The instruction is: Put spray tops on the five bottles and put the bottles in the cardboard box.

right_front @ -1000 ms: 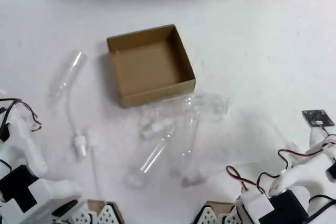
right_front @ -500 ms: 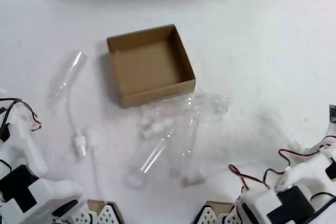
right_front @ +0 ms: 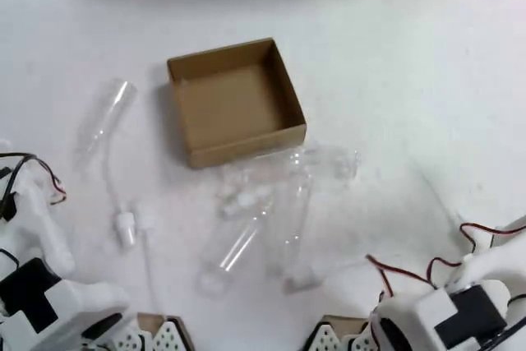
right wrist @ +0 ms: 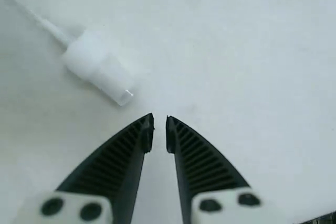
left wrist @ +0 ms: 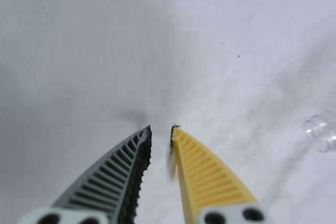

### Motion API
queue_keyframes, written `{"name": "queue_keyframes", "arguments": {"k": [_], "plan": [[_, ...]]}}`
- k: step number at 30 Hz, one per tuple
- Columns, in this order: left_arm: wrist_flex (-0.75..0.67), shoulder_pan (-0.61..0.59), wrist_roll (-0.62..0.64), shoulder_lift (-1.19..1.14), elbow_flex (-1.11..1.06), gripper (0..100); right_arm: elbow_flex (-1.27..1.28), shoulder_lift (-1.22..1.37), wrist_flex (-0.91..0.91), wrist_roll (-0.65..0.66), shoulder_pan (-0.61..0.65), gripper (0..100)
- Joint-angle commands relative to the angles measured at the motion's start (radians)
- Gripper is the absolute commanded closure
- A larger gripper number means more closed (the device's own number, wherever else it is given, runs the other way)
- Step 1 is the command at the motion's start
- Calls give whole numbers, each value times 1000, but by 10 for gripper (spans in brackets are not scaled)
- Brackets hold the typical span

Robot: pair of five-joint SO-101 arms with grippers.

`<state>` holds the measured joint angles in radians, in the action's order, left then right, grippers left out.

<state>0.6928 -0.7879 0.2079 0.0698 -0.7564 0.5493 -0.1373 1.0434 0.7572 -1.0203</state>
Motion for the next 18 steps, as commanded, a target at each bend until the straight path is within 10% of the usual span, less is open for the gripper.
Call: {"name": "queue_keyframes", "arguments": {"k": [1, 18], "plan": [[-21, 21, 2, 2, 29, 920, -48, -84, 36, -9, -10, 982], [-21, 18, 2, 2, 28, 920, 276, -91, -266, -114, 119, 982]]}}
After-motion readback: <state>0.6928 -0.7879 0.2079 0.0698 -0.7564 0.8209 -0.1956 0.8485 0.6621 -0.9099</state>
